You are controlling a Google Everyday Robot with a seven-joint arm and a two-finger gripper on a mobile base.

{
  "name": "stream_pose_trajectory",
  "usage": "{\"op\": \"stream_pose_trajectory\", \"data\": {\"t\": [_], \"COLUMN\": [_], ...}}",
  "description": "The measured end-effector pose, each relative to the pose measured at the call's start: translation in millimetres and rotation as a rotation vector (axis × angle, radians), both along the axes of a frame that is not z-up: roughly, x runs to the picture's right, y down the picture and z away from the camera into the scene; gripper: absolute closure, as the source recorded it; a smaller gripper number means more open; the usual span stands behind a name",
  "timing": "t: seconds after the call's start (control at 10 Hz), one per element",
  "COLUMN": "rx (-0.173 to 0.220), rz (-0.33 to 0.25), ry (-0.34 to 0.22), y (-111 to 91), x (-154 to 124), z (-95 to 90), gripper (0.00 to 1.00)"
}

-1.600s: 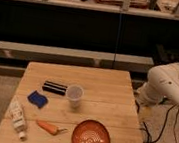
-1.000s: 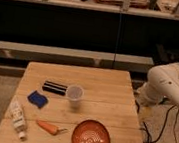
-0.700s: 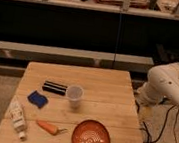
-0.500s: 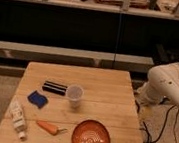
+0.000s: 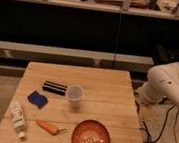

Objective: Pick up the ceramic cup

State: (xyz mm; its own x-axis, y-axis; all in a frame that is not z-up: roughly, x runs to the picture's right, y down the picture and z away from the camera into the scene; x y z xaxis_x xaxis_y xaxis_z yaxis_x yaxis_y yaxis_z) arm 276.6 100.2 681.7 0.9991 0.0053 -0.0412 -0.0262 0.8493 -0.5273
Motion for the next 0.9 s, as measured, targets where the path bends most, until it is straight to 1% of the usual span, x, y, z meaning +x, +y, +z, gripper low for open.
{"op": "stream_pose_trajectory", "data": {"t": [0.2,0.5,0.6,0.9], "rx": [0.011,0.02,0.028,0.051], "rz": [-0.041,-0.069,-0.095,-0.161], "ry": [-0.032,-0.04,-0.053,-0.091], "y": [-7.9,-12.6,-16.5,-28.6], "x": [-27.8,-30.8,-36.2,-67.0], "z": [-2.5,-4.7,-5.6,-6.0], "gripper": [0.2,0.2,0.2,0.2]}}
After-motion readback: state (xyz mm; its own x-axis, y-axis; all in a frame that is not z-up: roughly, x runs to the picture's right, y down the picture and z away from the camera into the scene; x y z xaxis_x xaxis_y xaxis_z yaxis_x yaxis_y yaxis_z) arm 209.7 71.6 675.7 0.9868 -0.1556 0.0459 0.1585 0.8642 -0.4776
